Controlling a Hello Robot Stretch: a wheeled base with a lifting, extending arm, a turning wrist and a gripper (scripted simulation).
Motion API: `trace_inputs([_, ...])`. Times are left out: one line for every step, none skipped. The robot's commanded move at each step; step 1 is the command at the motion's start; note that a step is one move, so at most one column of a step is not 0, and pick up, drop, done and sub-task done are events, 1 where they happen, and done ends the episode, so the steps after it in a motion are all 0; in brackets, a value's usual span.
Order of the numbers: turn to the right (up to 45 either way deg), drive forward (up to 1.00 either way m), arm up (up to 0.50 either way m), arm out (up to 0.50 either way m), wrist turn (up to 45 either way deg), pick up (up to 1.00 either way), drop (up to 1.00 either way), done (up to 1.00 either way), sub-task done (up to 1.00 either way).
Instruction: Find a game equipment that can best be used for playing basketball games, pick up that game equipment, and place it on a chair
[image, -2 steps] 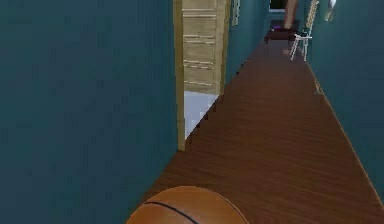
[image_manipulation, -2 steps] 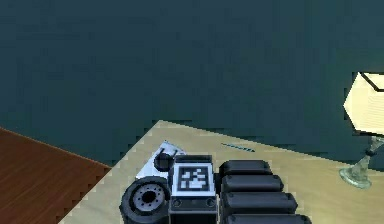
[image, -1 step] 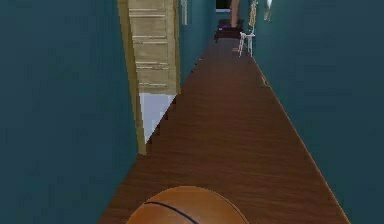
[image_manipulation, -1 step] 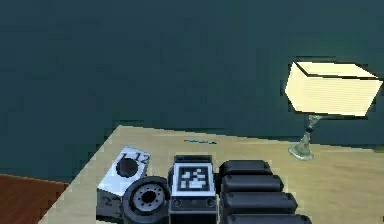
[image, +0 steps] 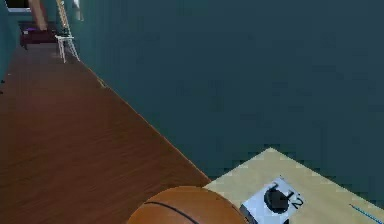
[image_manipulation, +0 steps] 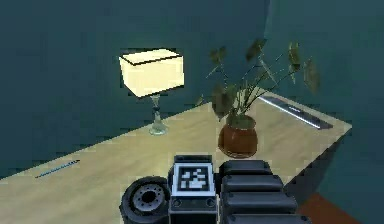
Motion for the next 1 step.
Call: trace_inputs([-45.0, 0.00, 0.00, 0.00, 0.0, 0.00, 0.00, 0.00, 0.00])
